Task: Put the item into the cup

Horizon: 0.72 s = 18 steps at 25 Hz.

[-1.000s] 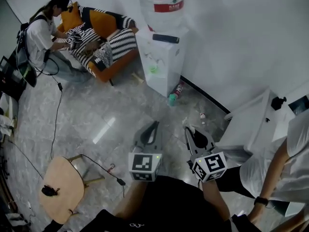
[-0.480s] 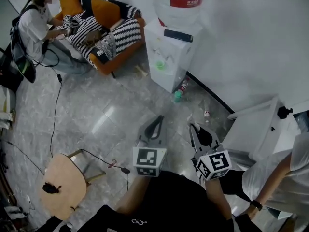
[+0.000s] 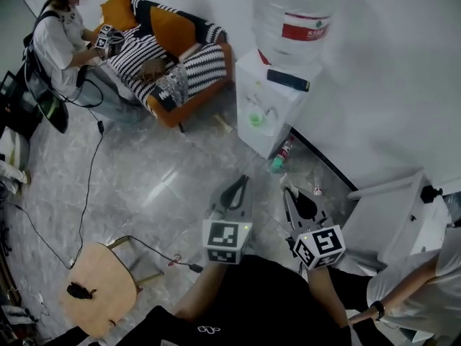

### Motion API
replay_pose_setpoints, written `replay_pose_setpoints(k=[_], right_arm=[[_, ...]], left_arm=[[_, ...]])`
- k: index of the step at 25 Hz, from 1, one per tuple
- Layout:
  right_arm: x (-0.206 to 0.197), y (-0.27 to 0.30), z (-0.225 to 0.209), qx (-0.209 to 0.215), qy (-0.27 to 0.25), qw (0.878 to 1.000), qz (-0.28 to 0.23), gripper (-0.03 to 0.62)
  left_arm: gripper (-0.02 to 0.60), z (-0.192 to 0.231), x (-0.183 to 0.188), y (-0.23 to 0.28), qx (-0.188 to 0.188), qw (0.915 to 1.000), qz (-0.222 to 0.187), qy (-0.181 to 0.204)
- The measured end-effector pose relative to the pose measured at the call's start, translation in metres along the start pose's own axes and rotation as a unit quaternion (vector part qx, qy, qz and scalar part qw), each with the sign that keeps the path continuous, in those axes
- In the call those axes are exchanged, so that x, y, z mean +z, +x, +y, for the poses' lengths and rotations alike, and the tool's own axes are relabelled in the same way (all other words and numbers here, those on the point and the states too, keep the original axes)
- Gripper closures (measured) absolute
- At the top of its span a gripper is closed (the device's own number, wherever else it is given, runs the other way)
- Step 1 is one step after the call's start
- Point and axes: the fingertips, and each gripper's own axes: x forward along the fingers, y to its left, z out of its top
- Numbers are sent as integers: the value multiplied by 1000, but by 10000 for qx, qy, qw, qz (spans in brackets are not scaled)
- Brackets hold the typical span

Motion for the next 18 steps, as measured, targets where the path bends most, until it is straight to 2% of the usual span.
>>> replay_pose_setpoints(k=[4,8,18], right_arm=[[14,22,1,28,-180,9998,8,560],[28,40,0,49,-233,9997,-28,560],[36,66,-21,-192,-92,9997,-124,560]], left_arm=[[555,23,12,8,65,9997,-176,-122],[555,43,15,18,119,9996,-89,-222],[555,62,25,28,139,9999,-29,-54]])
